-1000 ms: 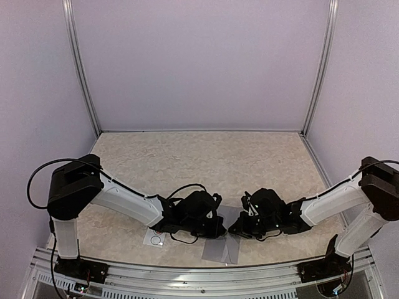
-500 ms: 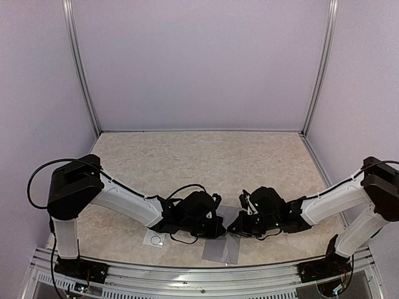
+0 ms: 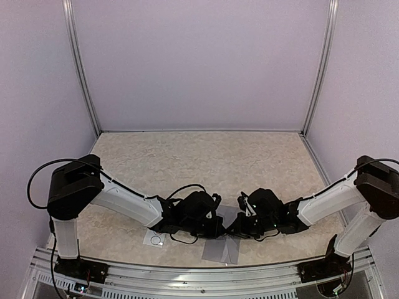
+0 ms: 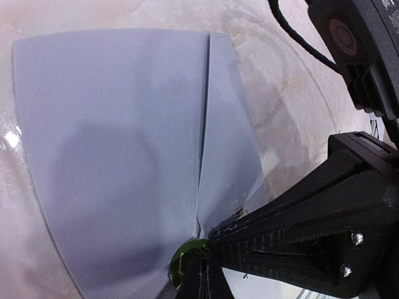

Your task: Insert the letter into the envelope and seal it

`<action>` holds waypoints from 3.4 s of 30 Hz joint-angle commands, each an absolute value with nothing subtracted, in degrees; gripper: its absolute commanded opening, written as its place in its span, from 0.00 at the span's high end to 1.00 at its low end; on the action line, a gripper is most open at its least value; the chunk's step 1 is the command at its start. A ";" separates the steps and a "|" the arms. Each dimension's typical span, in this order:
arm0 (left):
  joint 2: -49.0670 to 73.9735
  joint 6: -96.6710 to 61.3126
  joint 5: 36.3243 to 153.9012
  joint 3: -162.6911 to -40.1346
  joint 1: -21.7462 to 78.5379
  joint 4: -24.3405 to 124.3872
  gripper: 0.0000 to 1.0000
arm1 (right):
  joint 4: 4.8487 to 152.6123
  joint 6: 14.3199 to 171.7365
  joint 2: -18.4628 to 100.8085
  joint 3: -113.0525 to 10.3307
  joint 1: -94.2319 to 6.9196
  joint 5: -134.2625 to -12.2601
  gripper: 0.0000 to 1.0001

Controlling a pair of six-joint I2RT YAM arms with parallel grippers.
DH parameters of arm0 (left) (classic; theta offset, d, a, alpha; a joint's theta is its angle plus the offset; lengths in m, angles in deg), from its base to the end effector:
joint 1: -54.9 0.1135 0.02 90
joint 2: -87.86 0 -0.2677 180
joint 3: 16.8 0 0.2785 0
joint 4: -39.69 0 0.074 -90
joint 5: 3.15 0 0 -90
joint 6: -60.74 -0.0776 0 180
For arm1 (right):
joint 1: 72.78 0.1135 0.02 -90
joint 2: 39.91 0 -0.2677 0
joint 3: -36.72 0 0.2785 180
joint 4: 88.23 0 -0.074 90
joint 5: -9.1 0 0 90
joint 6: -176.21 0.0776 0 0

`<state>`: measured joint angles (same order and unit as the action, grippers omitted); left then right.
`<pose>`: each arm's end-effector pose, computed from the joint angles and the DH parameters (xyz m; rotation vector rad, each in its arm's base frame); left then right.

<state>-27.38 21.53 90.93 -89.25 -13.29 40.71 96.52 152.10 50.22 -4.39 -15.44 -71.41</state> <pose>0.1612 -0.4178 0.0616 0.4341 2.5747 -1.0064 0.1571 0.2688 0.0659 0.1065 2.6874 1.1033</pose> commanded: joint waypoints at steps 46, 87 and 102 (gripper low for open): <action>-27.58 22.54 88.75 -82.07 -13.90 50.11 1.00 | 93.70 151.79 54.88 -9.90 -14.34 -69.43 1.00; -26.59 23.39 87.03 -81.50 -13.91 50.68 1.00 | 78.60 156.92 50.22 -4.87 -13.63 -71.87 1.00; -8.48 17.30 79.29 -83.47 -12.34 55.48 0.60 | 72.12 145.10 23.82 -5.43 -15.00 -79.33 0.76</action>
<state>-12.63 20.28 82.58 -82.32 -13.51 51.48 77.06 151.95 28.80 -3.04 -14.26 -75.25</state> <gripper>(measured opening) 0.299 0.137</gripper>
